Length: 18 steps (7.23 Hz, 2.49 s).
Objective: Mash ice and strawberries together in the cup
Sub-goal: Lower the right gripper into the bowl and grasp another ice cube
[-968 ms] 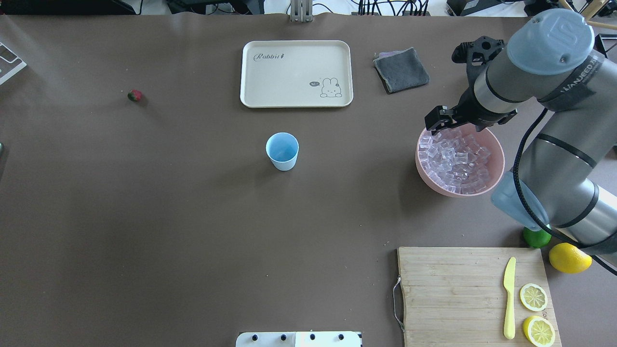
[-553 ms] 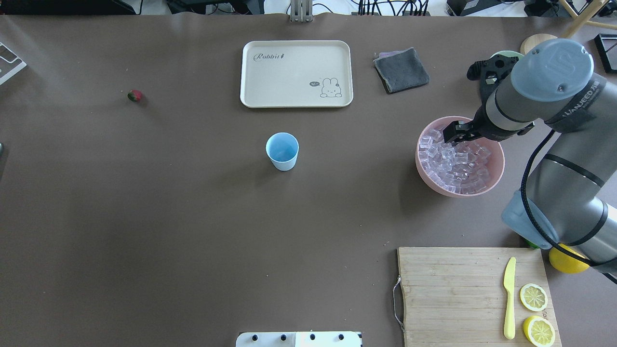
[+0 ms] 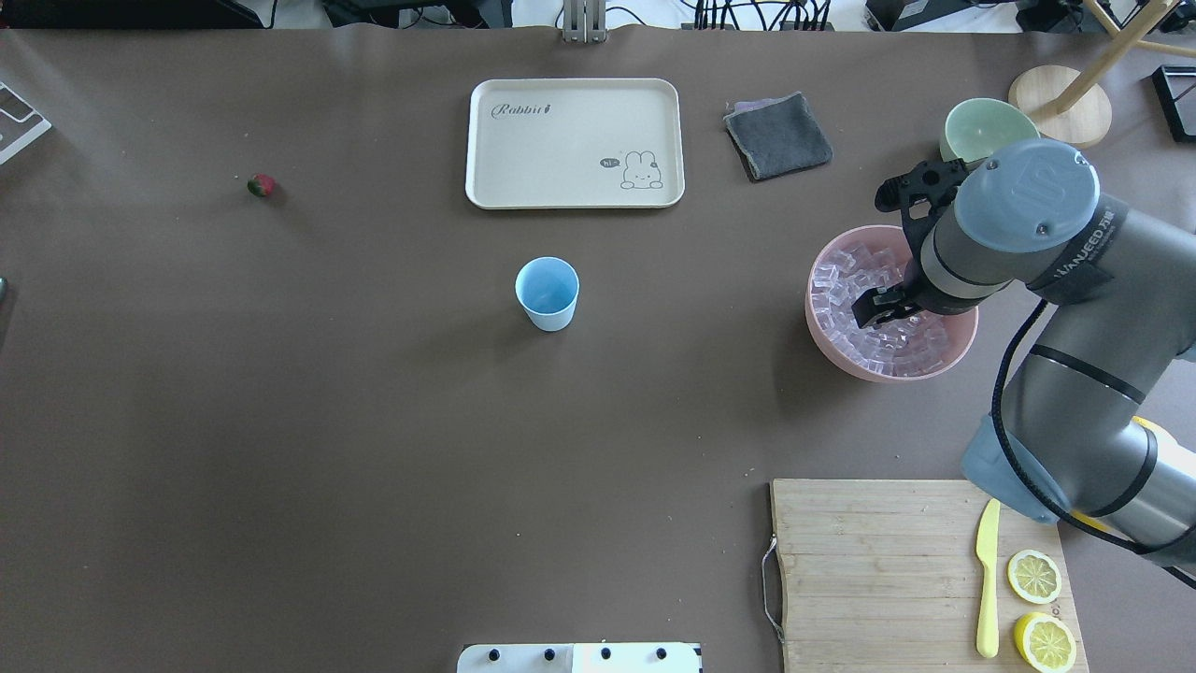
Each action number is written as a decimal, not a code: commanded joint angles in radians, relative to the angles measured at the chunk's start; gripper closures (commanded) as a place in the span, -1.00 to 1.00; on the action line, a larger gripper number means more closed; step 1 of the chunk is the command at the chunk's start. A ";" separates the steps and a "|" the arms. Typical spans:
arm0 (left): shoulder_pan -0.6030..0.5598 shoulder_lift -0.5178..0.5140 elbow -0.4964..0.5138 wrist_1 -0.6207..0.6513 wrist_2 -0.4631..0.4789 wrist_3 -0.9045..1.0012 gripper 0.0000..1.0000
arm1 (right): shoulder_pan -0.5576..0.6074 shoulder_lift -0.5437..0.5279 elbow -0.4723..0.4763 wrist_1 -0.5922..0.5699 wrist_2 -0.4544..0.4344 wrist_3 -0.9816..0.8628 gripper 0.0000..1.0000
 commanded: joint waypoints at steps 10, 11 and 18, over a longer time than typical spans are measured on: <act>0.009 0.001 -0.007 -0.002 0.000 0.001 -0.97 | -0.050 -0.070 0.007 0.010 -0.064 -0.009 -0.74; 0.009 0.001 -0.010 -0.001 0.002 0.001 -0.97 | -0.057 -0.063 0.007 0.004 -0.067 -0.009 -0.44; 0.009 -0.003 -0.008 -0.001 0.002 -0.001 -0.97 | -0.090 -0.072 -0.001 0.001 -0.087 -0.059 -0.13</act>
